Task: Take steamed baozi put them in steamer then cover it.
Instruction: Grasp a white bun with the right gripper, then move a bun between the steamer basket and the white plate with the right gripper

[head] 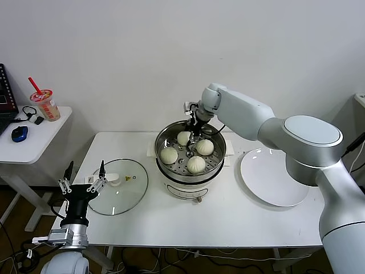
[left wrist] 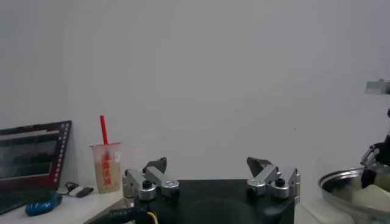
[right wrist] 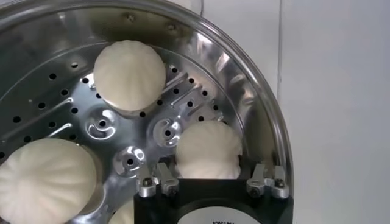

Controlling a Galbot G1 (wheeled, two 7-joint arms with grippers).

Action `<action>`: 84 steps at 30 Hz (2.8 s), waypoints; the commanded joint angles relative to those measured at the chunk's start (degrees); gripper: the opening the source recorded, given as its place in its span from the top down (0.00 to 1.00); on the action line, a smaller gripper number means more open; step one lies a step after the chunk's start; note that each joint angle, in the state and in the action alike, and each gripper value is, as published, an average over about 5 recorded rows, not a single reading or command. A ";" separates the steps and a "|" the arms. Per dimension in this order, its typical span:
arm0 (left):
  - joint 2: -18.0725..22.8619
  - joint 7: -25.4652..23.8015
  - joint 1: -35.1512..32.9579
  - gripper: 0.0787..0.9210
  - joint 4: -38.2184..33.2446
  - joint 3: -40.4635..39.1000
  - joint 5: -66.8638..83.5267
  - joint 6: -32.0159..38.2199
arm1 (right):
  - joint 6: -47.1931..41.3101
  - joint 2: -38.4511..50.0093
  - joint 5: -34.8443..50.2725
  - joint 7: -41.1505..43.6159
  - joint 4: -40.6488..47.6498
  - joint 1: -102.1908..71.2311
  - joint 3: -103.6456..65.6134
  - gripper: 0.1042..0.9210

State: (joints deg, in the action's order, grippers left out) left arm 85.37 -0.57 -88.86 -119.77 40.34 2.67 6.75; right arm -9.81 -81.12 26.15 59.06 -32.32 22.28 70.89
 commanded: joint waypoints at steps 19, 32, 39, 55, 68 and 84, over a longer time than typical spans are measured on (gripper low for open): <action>0.40 0.17 -0.13 0.12 -0.64 -0.39 -0.56 -0.63 | -0.27 1.30 -0.26 0.06 -2.26 0.25 -1.51 0.34; 0.52 0.28 0.15 0.12 -1.03 -1.06 -1.32 -1.28 | -2.28 7.88 4.74 0.23 -13.72 5.05 1.79 0.33; 1.08 0.61 0.35 0.12 -1.25 -2.16 -2.72 -1.77 | -2.66 13.36 7.85 0.33 -19.54 10.23 4.92 0.33; 0.95 0.99 -0.53 0.12 -2.09 -3.52 -4.62 -2.36 | -1.48 29.57 7.67 1.52 -25.65 15.22 8.43 0.33; 0.77 0.77 -2.62 0.12 -3.61 -2.50 -4.50 -2.13 | 1.84 38.41 -3.04 2.96 -18.57 4.68 0.95 0.32; 1.25 1.13 -3.83 0.12 -4.85 -2.90 -6.49 -2.93 | 4.32 36.04 -15.75 3.35 -8.97 -11.47 -15.56 0.30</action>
State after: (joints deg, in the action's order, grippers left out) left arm 86.57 0.50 -92.48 -124.46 37.49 -3.30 4.01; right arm -6.26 -45.41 16.28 62.23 -45.38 17.84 62.05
